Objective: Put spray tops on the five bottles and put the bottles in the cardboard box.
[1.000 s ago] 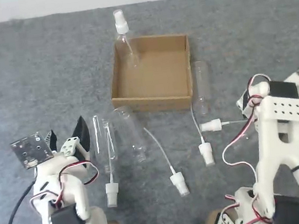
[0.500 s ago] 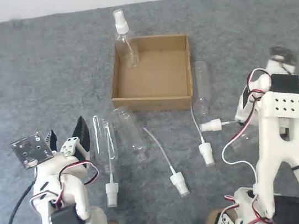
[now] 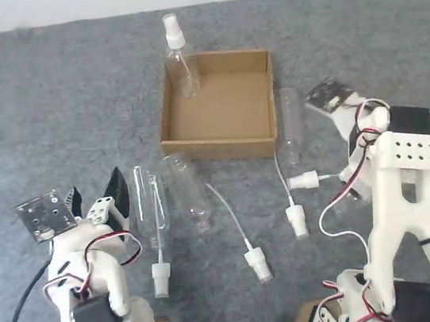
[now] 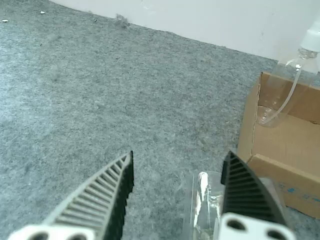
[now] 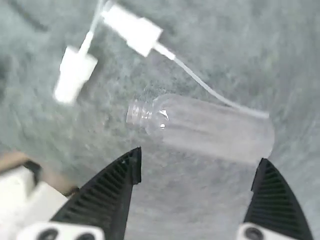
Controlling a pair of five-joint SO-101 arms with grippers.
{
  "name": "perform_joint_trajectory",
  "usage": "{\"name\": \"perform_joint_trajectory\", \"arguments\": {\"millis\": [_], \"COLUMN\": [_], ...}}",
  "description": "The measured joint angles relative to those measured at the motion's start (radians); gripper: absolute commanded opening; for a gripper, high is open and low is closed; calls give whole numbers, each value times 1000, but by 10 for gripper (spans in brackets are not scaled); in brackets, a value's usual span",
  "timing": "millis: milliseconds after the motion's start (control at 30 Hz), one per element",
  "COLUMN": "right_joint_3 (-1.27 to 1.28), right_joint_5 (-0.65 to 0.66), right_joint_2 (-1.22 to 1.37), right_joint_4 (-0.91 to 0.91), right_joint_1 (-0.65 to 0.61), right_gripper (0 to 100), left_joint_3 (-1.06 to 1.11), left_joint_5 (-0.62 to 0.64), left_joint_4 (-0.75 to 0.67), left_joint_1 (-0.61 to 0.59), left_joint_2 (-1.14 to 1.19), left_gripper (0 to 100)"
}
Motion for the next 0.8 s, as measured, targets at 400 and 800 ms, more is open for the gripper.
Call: {"name": "perform_joint_trajectory", "arguments": {"millis": [400,800], "right_joint_3": [71,322], "right_joint_5": [474,618], "right_joint_2": [0,0], "right_joint_4": [-44,-362], "right_joint_1": [38,126], "right_gripper": [310,307], "left_joint_3": [0,0], "left_joint_5": [0,0], "left_joint_4": [0,0], "left_joint_1": [0,0], "left_joint_2": [0,0], "left_gripper": [269,269]}}
